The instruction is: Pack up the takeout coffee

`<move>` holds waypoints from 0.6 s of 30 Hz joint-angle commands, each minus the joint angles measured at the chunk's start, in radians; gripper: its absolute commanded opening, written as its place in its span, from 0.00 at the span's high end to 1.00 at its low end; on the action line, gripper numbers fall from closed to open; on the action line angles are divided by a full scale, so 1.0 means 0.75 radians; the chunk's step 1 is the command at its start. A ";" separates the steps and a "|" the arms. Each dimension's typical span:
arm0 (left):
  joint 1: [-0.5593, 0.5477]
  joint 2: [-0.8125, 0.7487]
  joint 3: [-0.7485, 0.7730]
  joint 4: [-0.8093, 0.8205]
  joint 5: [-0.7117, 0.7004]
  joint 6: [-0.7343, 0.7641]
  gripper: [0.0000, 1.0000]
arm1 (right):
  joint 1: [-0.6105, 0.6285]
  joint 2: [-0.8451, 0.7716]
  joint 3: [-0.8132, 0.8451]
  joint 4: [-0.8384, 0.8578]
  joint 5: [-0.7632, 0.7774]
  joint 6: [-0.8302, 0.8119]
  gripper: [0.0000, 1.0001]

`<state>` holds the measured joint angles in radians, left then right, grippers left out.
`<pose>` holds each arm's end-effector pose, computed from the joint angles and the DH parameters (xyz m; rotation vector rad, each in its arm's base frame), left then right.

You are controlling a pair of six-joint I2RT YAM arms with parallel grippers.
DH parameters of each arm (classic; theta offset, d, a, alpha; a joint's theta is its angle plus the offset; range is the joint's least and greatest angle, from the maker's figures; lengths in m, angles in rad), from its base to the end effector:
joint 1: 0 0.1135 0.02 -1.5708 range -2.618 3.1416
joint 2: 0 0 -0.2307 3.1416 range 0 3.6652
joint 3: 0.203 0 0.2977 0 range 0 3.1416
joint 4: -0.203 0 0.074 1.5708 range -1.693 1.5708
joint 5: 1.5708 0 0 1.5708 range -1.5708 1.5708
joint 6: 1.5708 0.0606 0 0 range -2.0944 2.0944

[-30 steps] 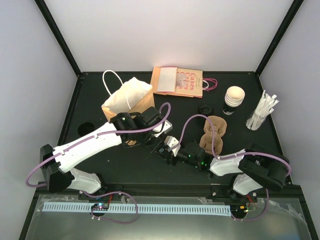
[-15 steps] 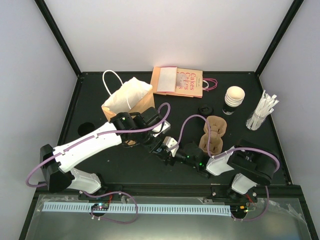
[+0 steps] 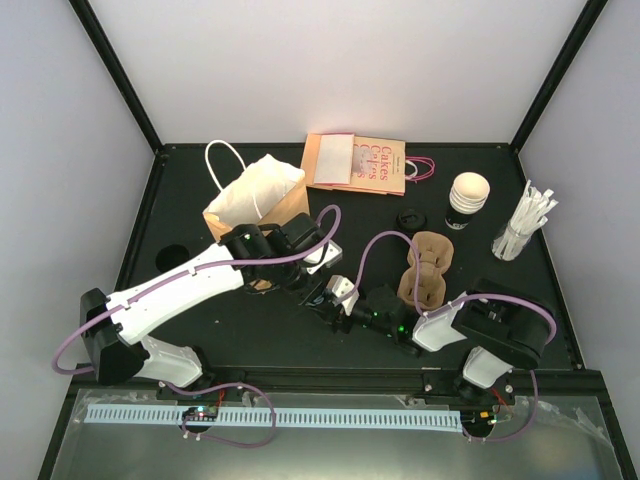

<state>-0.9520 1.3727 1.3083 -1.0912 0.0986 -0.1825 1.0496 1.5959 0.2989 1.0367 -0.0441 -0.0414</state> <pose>0.1829 -0.2671 0.2579 1.0823 2.5949 -0.4352 0.1433 0.2549 0.0450 -1.0114 1.6046 0.7406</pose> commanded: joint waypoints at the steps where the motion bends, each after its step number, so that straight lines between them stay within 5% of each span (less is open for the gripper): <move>1: 0.013 -0.007 -0.001 0.034 0.075 0.026 0.98 | 0.005 -0.003 -0.019 0.059 0.018 -0.007 0.16; 7: 0.015 -0.004 0.000 0.036 0.096 0.027 0.98 | 0.006 -0.013 -0.011 0.090 0.012 -0.019 0.12; 18: 0.017 -0.012 0.012 0.028 0.110 0.025 0.97 | 0.005 -0.020 -0.013 0.068 0.019 -0.021 0.32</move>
<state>-0.9428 1.3727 1.3045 -1.0763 0.1577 -0.1749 1.0496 1.5959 0.2939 1.0447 -0.0475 -0.0456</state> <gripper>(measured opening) 0.026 0.705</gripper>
